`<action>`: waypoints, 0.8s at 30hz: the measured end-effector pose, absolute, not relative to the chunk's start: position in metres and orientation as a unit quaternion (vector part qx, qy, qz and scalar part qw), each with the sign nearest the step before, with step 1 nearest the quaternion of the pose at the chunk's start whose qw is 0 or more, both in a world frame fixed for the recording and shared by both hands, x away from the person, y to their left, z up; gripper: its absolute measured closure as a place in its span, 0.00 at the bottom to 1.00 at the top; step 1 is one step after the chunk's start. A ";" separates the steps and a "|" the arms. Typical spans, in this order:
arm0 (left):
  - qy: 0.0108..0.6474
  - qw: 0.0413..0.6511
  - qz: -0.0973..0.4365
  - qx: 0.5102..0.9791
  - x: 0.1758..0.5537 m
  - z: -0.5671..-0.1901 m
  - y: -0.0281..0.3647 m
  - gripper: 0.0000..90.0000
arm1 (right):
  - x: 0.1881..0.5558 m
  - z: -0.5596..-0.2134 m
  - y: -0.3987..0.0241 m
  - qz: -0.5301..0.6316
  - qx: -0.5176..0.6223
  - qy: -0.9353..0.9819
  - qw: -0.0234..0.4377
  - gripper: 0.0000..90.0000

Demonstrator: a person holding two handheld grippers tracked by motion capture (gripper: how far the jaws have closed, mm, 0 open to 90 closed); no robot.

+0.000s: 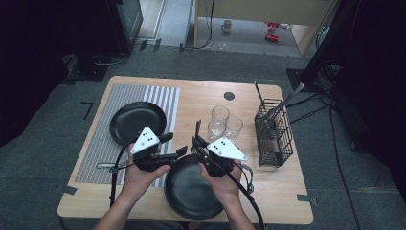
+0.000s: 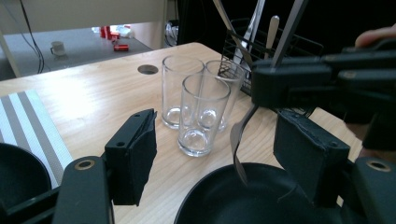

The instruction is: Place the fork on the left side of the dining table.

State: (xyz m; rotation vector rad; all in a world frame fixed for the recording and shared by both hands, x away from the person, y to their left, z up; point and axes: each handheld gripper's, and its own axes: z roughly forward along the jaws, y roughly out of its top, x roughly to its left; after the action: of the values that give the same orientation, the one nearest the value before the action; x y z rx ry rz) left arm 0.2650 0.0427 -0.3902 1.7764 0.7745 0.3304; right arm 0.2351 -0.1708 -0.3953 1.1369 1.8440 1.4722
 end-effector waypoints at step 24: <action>0.308 0.571 0.160 0.744 0.267 -0.355 0.028 0.37 | 0.232 -0.402 -0.161 0.541 0.411 0.690 0.249 0.95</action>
State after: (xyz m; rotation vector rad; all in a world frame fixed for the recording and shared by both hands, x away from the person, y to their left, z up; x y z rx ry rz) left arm 0.2671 0.0283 -0.3546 1.7448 0.7221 0.3752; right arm 0.2322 -0.1615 -0.4016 1.1200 1.8804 1.4727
